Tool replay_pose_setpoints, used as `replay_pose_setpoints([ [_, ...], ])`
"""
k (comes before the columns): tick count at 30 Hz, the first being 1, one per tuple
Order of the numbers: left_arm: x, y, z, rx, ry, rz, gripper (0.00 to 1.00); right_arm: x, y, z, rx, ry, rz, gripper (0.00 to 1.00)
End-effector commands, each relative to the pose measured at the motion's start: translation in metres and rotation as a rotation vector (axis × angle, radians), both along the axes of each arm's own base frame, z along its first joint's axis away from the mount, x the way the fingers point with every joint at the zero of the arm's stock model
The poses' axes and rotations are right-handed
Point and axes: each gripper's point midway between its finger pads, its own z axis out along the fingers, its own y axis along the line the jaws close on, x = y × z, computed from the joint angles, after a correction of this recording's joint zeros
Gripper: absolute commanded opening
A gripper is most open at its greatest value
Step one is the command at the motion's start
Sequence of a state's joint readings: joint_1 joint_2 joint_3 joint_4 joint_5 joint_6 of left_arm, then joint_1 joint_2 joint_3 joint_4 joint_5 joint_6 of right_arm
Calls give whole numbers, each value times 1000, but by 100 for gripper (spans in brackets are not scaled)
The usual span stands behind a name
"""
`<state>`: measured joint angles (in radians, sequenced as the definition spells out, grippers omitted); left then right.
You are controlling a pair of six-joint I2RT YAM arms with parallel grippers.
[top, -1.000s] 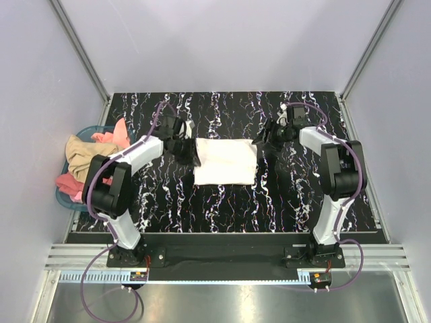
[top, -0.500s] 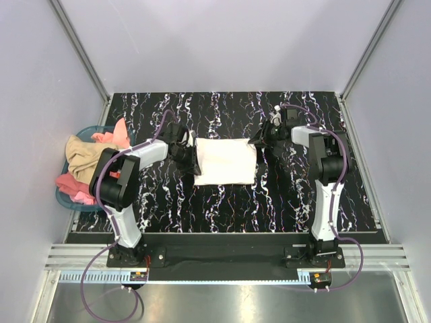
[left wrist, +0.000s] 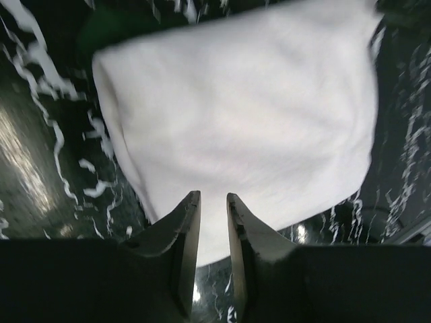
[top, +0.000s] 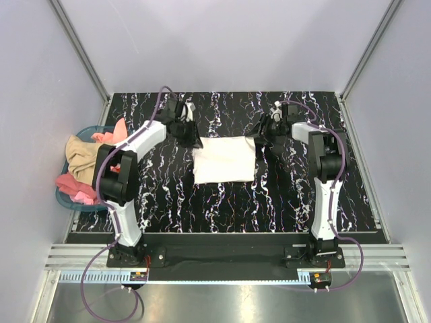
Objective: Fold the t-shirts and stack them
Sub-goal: Fold the tshirt, then neatly place the folded tshirt to the corner
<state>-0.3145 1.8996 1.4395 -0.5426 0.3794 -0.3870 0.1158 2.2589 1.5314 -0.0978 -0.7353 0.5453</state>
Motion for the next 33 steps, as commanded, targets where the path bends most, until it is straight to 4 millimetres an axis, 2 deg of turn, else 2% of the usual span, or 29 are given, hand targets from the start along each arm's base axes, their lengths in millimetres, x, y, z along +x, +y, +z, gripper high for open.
replay_pose_setpoints([
  [1,37,-1,26,-64,-82,-15,27,-6,-18,41,-15,-5,-40,60],
  [2,42,0,19,-83,-58,-19,27,-9,-22,50,-35,-26,-40,60],
  [3,50,-1,25,-94,-78,-23,27,-14,-24,50,-49,-20,-41,61],
  [4,54,0,23,-98,-76,-22,27,-24,-27,46,-69,7,-45,61],
  [5,60,4,15,-97,-64,-14,27,-28,-28,55,-71,-9,-43,60],
  [7,71,6,16,-102,-78,-12,26,-44,-27,54,-62,14,-30,57],
  [8,75,8,5,-107,-55,-7,26,-48,-27,64,-57,-3,-30,50],
  [9,81,7,5,-112,-62,-10,26,-54,-26,66,-54,-3,-25,47],
  [10,84,8,-7,-111,-40,-6,26,-64,-24,65,-40,7,-7,41],
  [12,92,10,-13,-108,-40,1,25,-74,-18,71,-23,2,15,29],
  [13,94,11,-25,-108,-22,3,25,-83,-13,70,-6,8,36,26],
  [15,99,13,-31,-102,-18,11,25,-93,-3,74,25,4,61,20],
  [16,100,14,-41,-100,-3,11,25,-99,0,69,28,5,71,20],
  [19,105,18,-52,-86,7,22,25,-110,9,48,14,35,92,19],
  [21,106,22,-56,-77,10,32,25,-114,8,29,-8,64,92,19],
  [22,106,25,-61,-75,17,34,25,-119,6,12,-23,90,93,18],
  [27,108,30,-68,-61,19,36,25,-133,0,-24,-61,150,100,18],
  [30,110,33,-70,-62,23,44,25,-134,-1,-24,-67,141,104,18],
  [33,112,30,-58,-84,8,40,25,-126,3,-2,-48,91,107,21],
])
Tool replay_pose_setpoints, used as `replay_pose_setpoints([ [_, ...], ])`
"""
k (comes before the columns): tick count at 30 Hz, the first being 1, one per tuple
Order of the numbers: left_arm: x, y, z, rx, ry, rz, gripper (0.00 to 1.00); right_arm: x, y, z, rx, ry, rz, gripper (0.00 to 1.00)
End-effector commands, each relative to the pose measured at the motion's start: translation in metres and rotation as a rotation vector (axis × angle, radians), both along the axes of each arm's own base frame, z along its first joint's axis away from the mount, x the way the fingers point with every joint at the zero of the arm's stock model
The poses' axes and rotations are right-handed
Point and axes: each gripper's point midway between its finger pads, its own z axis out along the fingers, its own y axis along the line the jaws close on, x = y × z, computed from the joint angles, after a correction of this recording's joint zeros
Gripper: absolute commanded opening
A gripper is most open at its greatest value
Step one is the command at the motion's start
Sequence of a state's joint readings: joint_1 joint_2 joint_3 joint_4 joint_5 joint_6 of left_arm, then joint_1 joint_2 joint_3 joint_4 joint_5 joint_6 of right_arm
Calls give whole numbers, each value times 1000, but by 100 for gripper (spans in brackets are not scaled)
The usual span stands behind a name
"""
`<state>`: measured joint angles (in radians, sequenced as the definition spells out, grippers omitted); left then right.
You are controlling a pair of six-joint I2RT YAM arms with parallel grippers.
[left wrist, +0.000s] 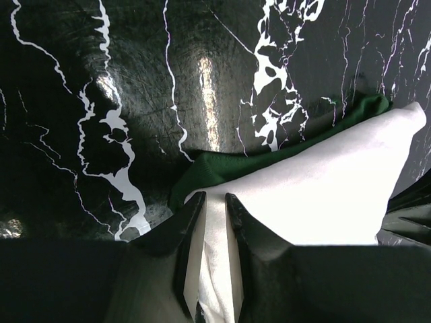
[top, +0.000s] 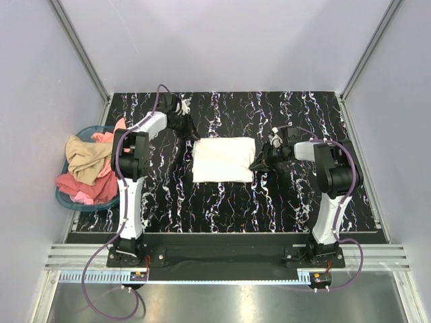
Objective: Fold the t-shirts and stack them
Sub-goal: Neatly place the folded tshirt to the corner
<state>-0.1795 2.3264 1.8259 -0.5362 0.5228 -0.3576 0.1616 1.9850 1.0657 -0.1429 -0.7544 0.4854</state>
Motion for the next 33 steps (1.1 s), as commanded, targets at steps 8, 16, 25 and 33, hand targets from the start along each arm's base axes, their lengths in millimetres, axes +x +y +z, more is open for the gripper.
replay_pose_setpoints([
  [8,-9,13,111,-1,-177,-15,26,27,-12,68,-84,-225,-58,62],
  [16,-117,21,153,40,-243,-78,28,44,-13,48,-117,-206,-49,68],
  [25,-192,24,136,78,-269,-187,29,65,15,28,-93,-217,51,67],
  [33,-197,21,130,56,-260,-210,29,64,32,5,-126,-188,65,53],
])
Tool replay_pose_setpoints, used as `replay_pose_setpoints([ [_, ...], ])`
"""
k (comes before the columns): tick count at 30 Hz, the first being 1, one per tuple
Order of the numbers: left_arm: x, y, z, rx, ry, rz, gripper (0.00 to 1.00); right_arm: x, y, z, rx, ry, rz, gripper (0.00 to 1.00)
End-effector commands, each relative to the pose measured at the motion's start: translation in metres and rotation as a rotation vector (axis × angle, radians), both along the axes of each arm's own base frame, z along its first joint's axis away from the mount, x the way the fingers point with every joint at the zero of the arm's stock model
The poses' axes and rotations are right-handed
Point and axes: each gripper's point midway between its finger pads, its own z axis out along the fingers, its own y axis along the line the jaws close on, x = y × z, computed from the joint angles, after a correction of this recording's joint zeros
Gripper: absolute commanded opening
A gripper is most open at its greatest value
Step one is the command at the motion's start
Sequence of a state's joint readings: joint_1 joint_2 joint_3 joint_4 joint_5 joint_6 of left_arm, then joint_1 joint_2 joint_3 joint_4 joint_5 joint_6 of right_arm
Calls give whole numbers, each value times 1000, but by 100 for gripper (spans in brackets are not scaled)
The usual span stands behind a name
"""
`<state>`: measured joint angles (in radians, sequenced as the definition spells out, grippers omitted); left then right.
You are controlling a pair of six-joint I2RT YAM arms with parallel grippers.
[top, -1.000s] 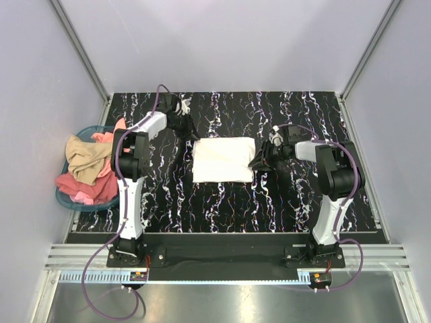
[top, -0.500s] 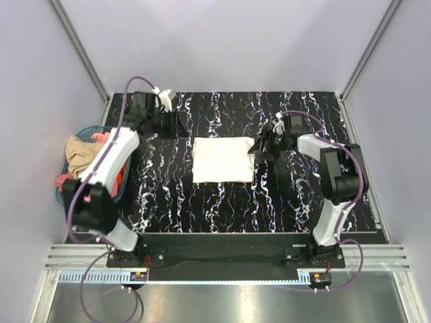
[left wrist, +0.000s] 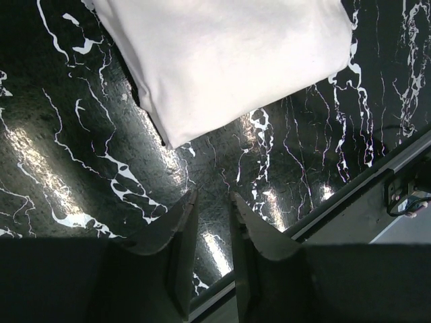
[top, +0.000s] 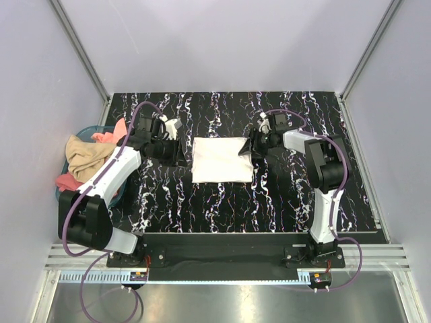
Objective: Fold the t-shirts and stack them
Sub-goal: Neatly place the folded tshirt to the corner
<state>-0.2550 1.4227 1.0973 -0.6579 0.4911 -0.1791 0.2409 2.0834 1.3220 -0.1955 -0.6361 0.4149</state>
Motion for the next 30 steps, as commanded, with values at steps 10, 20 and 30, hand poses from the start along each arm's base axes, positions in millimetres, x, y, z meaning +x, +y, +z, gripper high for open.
replay_pose_setpoints([
  [10,4,-6,16,-49,-79,-36,29,34,-17,-3,-39,-78,-16,2],
  [20,0,-9,12,-57,-65,-47,29,65,-123,10,-188,-80,-87,0],
  [30,-3,-13,0,-31,-36,-64,29,128,-251,14,-381,-156,-209,2],
])
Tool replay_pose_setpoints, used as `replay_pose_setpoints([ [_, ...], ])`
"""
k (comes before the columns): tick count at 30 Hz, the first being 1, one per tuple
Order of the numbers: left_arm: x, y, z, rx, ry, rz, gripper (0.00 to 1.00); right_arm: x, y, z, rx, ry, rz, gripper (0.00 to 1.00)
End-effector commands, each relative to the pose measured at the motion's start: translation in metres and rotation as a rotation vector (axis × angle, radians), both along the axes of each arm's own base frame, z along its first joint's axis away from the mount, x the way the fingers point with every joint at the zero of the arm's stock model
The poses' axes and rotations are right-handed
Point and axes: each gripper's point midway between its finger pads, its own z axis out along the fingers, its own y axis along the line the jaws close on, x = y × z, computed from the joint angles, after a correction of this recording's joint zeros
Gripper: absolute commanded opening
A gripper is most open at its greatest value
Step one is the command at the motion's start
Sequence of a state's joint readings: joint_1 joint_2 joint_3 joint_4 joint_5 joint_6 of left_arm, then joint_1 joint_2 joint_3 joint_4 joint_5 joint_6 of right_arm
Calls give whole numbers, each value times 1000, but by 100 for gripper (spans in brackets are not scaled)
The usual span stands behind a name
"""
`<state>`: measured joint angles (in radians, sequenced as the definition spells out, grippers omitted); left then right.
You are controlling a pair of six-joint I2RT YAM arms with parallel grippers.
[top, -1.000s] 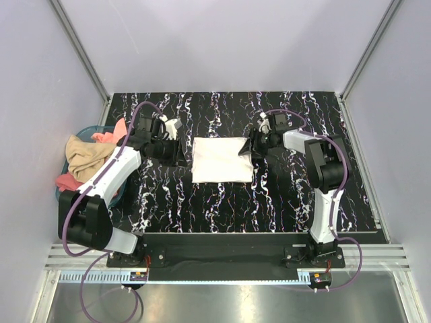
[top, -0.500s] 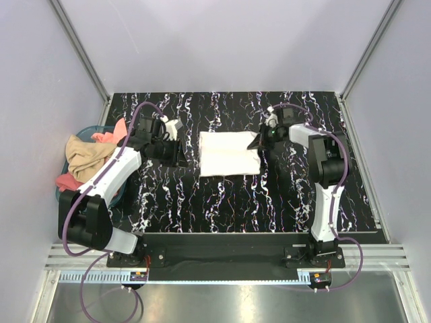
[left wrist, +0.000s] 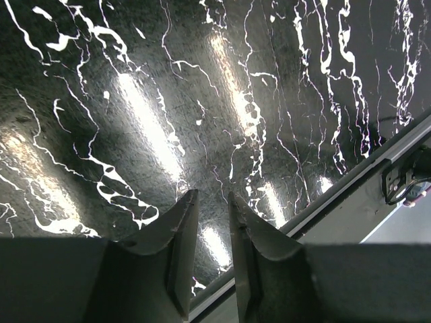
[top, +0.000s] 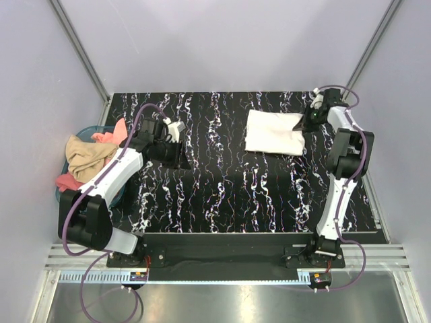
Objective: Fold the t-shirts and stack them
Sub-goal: Neatly place the folded tshirt to the corner
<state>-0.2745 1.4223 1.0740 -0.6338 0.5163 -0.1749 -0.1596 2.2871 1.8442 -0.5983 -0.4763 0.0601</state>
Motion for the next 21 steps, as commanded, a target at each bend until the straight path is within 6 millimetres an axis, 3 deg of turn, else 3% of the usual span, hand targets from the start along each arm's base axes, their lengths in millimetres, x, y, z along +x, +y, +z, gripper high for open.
replay_pose_setpoints([
  [1,4,-4,1,-11,-31,-27,29,31,-38,13,-117,-69,12,1],
  [3,4,-5,0,-12,-26,-30,29,56,-60,13,-154,-111,2,1],
  [4,4,-6,-1,-10,-24,-33,29,57,-67,10,-160,-90,-4,1],
  [5,4,-5,-2,-8,-22,-31,29,60,-73,-19,-159,-47,-3,0],
  [6,3,-6,-2,-8,-24,-36,29,66,-81,-22,-160,-45,-22,0],
  [7,3,-6,-2,-10,-24,-40,29,81,-96,14,-168,-116,-45,0],
  [8,2,-7,-3,-11,-22,-43,29,84,-103,-11,-165,-91,-59,0],
  [10,2,-8,-2,-10,-24,-48,29,96,-125,9,-207,-167,-96,1],
  [12,2,-8,-1,-13,-27,-51,29,101,-134,26,-245,-220,-89,1],
  [13,3,-9,-1,-14,-27,-52,29,104,-136,15,-253,-231,-76,1],
  [14,3,-10,0,-19,-27,-55,29,106,-138,30,-281,-275,-48,1],
  [20,2,-10,1,-23,-26,-57,29,119,-155,29,-378,-332,-25,0],
  [21,2,-10,1,-24,-26,-58,29,124,-157,37,-388,-361,-22,0],
])
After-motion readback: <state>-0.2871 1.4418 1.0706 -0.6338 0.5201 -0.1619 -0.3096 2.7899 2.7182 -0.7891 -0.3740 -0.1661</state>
